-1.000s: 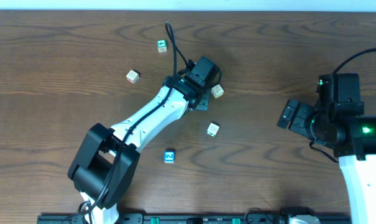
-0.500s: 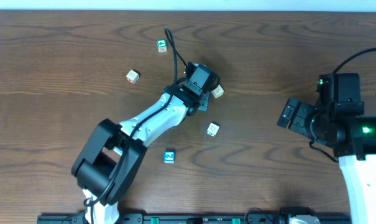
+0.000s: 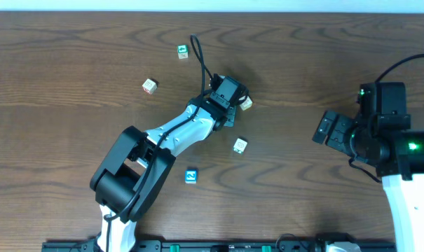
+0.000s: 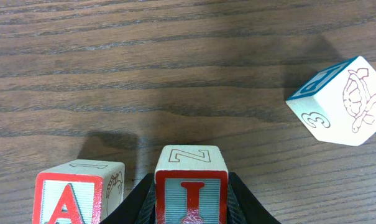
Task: Spell out Ai2
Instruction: 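Carry the I block beside the A block with the left gripper, then place the I block right of the A block and release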
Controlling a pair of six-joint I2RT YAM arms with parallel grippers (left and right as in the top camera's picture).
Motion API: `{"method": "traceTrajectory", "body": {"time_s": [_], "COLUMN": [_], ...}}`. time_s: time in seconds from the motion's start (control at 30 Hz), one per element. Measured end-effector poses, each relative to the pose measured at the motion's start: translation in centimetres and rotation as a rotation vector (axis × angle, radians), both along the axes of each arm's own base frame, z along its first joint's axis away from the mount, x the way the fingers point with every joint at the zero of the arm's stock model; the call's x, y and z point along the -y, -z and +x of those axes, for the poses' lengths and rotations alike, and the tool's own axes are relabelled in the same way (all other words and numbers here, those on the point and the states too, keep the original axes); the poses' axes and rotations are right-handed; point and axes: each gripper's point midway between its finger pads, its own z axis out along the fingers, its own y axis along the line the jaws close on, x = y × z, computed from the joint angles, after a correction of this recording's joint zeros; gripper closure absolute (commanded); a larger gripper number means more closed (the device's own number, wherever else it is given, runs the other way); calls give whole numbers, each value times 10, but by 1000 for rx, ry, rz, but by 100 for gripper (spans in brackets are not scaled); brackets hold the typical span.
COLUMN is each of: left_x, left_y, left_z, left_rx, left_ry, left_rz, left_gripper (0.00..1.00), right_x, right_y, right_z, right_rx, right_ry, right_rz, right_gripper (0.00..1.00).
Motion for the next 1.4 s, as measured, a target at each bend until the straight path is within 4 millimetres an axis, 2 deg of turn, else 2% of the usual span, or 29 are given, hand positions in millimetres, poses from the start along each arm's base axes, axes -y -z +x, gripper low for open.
{"method": "traceTrajectory", "body": {"time_s": [0.1,0.17,0.2,0.7,0.93,1.0,1.13,1.23,1.27,1.4], "left_x": [0,0,0,0,3,1,-18,-30,-33,-50], "left_y": [0,0,0,-2,-43,-51,-69,-89,-94,-94], "left_z": [0,0,0,2,23,20,-4,-14,-13,-5], "left_rx": [0,0,1,3,26,8,-104,-142,-139,-150], "left_ry": [0,2,4,-2,3,14,39,55,55,28], "left_rz": [0,1,2,-2,5,27,125,168,167,155], "left_gripper": [71,60,59,57,57,55,35,30,33,59], "right_x": [0,0,0,0,0,0,0,0,0,0], "right_y": [0,0,0,0,1,1,1,2,2,3], "right_z": [0,0,0,-1,-3,-2,-3,-4,-4,-6], "right_rx": [0,0,0,-3,-11,-11,-14,-17,-17,-28], "right_ry": [0,0,0,0,0,0,0,0,0,-1], "right_rz": [0,0,0,0,0,0,0,0,0,1], "right_gripper": [1,1,1,1,1,1,1,1,1,1]}}
